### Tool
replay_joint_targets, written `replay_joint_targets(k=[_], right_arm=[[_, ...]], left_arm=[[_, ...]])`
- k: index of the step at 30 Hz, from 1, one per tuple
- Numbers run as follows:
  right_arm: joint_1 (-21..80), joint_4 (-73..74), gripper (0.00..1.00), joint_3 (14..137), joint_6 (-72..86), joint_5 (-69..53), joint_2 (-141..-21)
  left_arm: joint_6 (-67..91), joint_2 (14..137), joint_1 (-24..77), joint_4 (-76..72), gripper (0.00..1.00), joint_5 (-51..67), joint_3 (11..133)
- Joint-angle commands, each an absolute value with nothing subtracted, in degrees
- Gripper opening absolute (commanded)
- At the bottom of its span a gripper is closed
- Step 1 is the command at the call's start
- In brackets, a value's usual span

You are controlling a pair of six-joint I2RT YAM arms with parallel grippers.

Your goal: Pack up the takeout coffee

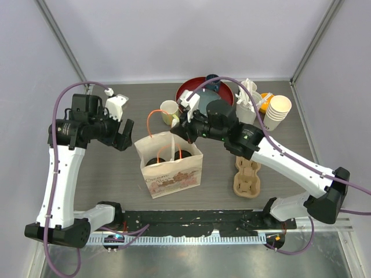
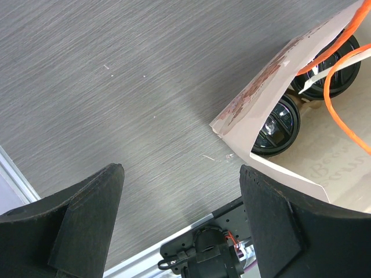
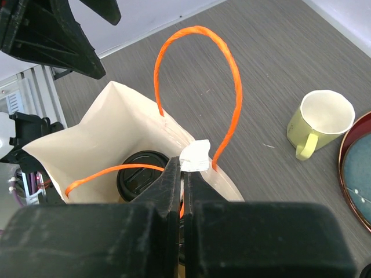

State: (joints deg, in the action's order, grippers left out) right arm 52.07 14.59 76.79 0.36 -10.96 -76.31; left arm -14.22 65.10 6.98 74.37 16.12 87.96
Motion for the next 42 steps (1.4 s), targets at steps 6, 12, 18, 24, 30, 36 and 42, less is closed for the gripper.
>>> replay_joint_targets(k=[6,12,18,24,30,36,42], right_arm=[[53.1,10.5,0.02,75.7,0.2,-12.7,-79.4],[53.3,11.5,0.48,76.0,0.6,-11.0,-77.4],[53.4,15.0,0.77,79.4,0.6,-7.8,-73.3],[52.8,20.8,0.83,85.5,0.3,7.2,-69.6],[40.7,30.0,0.66,91.3,-0.5,20.6,-71.5],[21.6,32.6,0.44,90.0,1.2,24.0,-75.5],[7.7,32.2,0.51,89.0,4.3,17.4,-80.9]], left_arm=[[-15.5,64.7,6.5,73.4,0.85,17.5,87.9],[-15.6,64.6,6.5,73.5,0.85,17.7,87.4],[-15.8,64.6,6.5,73.6,0.85,18.1,87.2],[-15.9,64.5,6.5,73.7,0.85,18.2,87.2],[-16.0,64.2,6.5,73.7,0.85,18.5,87.0],[-16.3,63.7,6.5,74.0,0.85,18.5,86.7],[-16.5,63.7,6.5,74.1,0.85,18.2,86.2]])
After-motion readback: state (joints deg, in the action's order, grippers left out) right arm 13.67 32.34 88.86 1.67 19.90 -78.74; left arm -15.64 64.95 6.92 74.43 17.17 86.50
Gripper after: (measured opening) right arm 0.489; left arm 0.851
